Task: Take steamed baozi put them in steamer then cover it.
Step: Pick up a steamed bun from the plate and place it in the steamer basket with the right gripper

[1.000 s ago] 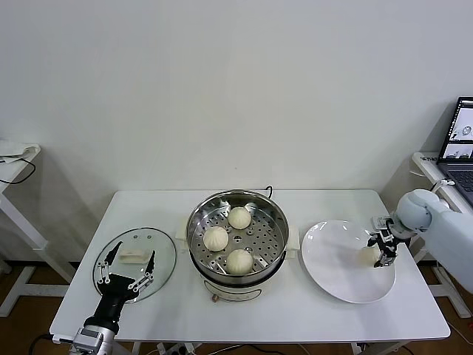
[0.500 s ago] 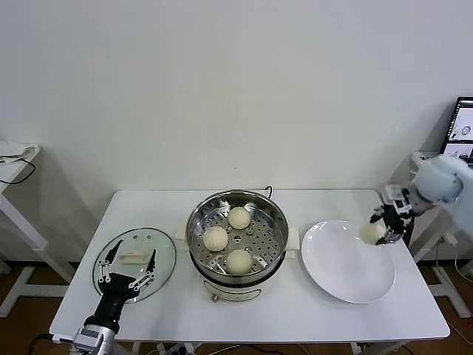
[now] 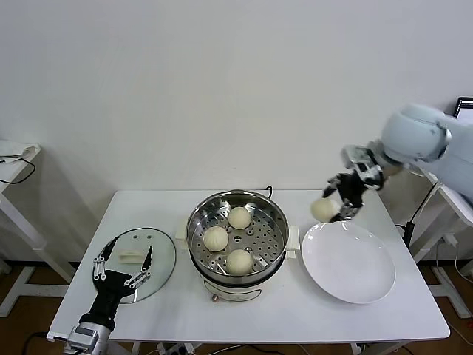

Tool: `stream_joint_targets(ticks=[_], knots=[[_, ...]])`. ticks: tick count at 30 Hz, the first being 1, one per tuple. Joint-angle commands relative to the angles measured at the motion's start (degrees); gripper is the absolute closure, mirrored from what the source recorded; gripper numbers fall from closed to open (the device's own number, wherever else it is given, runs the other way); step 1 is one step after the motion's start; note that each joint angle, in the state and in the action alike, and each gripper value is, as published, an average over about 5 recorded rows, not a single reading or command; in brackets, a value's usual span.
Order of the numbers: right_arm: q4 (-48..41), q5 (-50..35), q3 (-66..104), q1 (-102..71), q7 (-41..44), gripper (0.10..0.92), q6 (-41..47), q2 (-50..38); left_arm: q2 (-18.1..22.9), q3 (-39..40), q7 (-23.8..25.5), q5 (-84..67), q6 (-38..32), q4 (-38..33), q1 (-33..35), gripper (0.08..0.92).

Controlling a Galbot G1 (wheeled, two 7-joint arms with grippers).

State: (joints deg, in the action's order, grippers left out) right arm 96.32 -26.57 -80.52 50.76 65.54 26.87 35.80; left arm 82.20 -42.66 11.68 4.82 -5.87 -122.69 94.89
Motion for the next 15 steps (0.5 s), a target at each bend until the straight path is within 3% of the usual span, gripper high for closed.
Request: stream_joint_targets(ticks=[1, 15], knots=[[4.17, -12.62, -9.59, 10.21, -4.67, 0.372, 8.82, 17.04, -0.12, -0.35, 0.04, -0.64, 0.01, -0.62, -0.06, 0.177], [-6.21, -3.57, -3.04, -8.32, -4.78, 0.372, 10.22, 25.20, -0.18, -1.58, 0.09, -1.14, 0.09, -0.74, -0.28, 0.177]])
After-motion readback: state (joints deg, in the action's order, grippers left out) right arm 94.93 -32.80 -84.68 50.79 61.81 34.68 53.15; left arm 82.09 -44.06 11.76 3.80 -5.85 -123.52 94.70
